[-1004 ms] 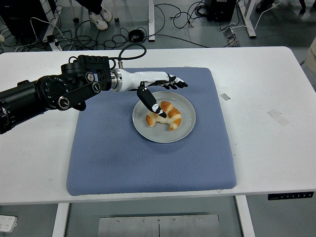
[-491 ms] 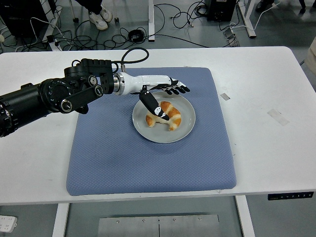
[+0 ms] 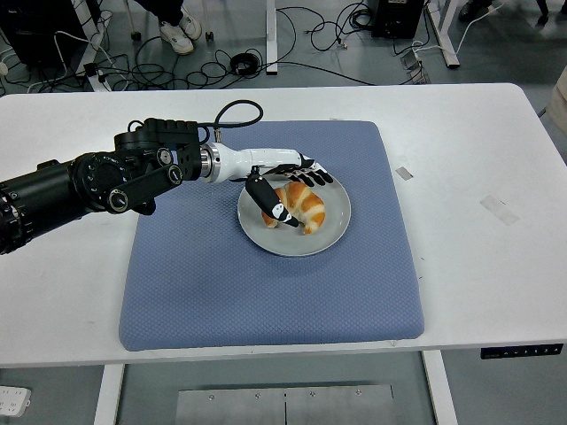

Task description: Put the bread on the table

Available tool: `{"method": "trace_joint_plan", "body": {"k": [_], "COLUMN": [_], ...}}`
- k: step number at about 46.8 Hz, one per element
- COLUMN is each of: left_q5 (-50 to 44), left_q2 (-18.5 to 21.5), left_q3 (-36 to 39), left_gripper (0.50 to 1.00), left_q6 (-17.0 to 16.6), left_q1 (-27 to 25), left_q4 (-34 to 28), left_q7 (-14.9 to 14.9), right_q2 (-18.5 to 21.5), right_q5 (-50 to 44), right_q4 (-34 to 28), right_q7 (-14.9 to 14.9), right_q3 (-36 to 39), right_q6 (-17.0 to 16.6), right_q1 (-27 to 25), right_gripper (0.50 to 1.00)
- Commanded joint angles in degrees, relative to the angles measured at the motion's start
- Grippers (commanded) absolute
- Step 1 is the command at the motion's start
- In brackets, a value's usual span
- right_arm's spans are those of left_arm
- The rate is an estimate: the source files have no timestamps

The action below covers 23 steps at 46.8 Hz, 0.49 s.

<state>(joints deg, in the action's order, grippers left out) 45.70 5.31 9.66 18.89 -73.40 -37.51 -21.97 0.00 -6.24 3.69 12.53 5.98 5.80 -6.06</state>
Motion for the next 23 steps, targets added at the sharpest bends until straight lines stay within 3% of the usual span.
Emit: {"method": "trace_joint_plan", "body": {"k": [1, 23], "left_q5": [0.0, -0.1], "left_q2": [0.1, 0.1], "left_q3": [0.0, -0.1], "left_gripper": [0.84, 0.783], "left_q6": [0.0, -0.2], "left_q1": [0.0, 1.3], "left_q4": [0.0, 0.1], "left_q7": [0.0, -0.1], "right_q2": [0.0, 0.0], "right_q5": [0.0, 0.0], "right_q4": [0.0, 0.0], "right_q7": [0.0, 0.0], "right_q3": [0.0, 0.0], "right_q6": [0.0, 0.0], "right_q1": [0.0, 0.0], "right_gripper": [1.0, 1.0]}}
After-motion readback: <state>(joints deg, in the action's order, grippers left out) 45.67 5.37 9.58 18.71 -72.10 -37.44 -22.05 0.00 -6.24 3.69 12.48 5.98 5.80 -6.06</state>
